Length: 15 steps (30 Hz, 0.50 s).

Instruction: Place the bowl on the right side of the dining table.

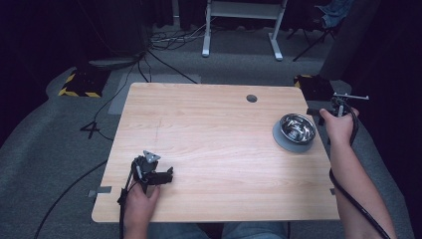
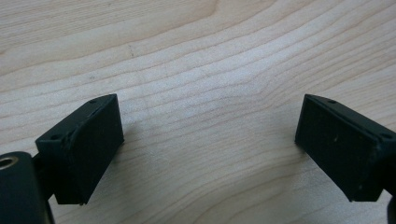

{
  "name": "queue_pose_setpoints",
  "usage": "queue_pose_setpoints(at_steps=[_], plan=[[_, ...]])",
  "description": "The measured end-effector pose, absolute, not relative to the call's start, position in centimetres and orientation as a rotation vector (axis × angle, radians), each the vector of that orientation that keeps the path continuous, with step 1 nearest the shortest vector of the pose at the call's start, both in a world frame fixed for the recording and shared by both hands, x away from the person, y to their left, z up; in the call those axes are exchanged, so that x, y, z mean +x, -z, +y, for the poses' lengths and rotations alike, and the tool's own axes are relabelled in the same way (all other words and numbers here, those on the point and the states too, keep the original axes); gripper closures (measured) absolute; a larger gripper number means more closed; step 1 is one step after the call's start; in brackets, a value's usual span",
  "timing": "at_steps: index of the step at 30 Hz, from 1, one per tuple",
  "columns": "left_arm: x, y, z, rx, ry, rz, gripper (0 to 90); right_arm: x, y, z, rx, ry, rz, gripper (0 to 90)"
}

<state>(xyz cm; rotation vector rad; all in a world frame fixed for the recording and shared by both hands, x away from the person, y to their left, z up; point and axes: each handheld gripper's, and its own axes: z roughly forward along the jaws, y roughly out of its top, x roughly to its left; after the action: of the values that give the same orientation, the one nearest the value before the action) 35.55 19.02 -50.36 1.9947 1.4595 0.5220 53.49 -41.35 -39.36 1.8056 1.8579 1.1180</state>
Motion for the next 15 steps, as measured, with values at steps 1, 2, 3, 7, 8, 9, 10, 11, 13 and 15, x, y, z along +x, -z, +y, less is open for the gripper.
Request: queue_pose_setpoints(at_steps=[1,2,3,7,8,9,10,11,13,15], plan=[[35.5,50.4,19.0,1.994,-0.522,1.460,7.8,53.4,38.9,-41.1,1.783,-1.122,1.867,48.2],[35.5,50.4,19.0,1.994,-0.522,1.460,7.8,53.3,38.7,-40.9,1.764,-1.130,1.873,48.3],[35.5,50.4,19.0,1.994,-0.522,1.460,7.8,53.2,38.3,-40.6,1.757,-1.130,1.881,48.3],[35.5,50.4,19.0,1.994,-0.522,1.460,7.8,52.8,36.9,-39.6,1.662,-1.152,1.909,48.4],[35.5,50.4,19.0,1.994,-0.522,1.460,7.8,52.7,36.5,-39.3,1.656,-1.151,1.915,48.5],[35.5,50.4,19.0,1.994,-0.522,1.460,7.8,52.6,36.2,-39.1,1.643,-1.156,1.918,48.5],[35.5,50.4,19.0,1.994,-0.522,1.460,7.8,52.5,35.9,-38.8,1.627,-1.158,1.928,48.5],[35.5,50.4,19.0,1.994,-0.522,1.460,7.8,52.4,35.5,-38.5,1.598,-1.159,1.947,48.5],[35.5,50.4,19.0,1.994,-0.522,1.460,7.8,52.1,35.0,-37.8,1.556,-1.170,1.972,48.5],[35.5,50.4,19.0,1.991,-0.522,1.461,7.8,51.8,34.6,-37.1,1.520,-1.177,1.995,48.6]])
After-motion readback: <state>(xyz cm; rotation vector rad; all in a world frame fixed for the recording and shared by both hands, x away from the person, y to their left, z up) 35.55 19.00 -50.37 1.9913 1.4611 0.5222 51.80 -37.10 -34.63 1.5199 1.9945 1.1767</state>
